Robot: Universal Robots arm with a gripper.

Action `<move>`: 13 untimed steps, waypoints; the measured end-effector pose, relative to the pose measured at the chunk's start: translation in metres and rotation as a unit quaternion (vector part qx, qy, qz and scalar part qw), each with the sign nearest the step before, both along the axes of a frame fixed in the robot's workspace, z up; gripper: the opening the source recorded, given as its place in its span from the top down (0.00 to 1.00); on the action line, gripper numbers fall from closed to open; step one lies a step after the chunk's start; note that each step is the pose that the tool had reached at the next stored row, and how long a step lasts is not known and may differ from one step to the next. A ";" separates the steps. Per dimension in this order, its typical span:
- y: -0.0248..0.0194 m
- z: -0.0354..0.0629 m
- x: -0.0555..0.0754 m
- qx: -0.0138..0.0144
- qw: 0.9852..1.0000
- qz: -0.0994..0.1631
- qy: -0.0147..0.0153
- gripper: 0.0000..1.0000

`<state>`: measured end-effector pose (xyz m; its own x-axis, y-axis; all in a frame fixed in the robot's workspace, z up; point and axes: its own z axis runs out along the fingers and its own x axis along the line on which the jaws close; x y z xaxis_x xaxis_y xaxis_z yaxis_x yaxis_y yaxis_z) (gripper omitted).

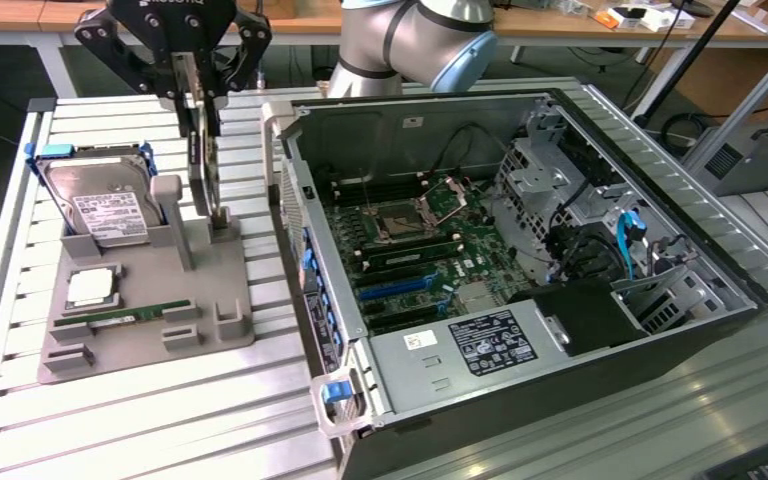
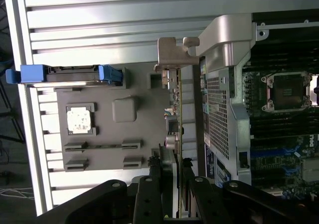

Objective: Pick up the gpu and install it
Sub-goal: 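Pick up the gpu and move the gpu toward the slot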

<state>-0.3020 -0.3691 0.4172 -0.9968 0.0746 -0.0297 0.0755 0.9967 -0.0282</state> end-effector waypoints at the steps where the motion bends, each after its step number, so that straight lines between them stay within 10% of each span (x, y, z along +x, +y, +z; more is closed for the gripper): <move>1: 0.0000 0.0005 0.000 0.000 1.000 0.000 0.000 0.73; 13: -0.0013 0.0016 0.000 -0.001 1.000 0.000 0.000 0.73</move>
<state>-0.3016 -0.3704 0.4189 -0.9968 0.0744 -0.0299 0.0753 0.9967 -0.0294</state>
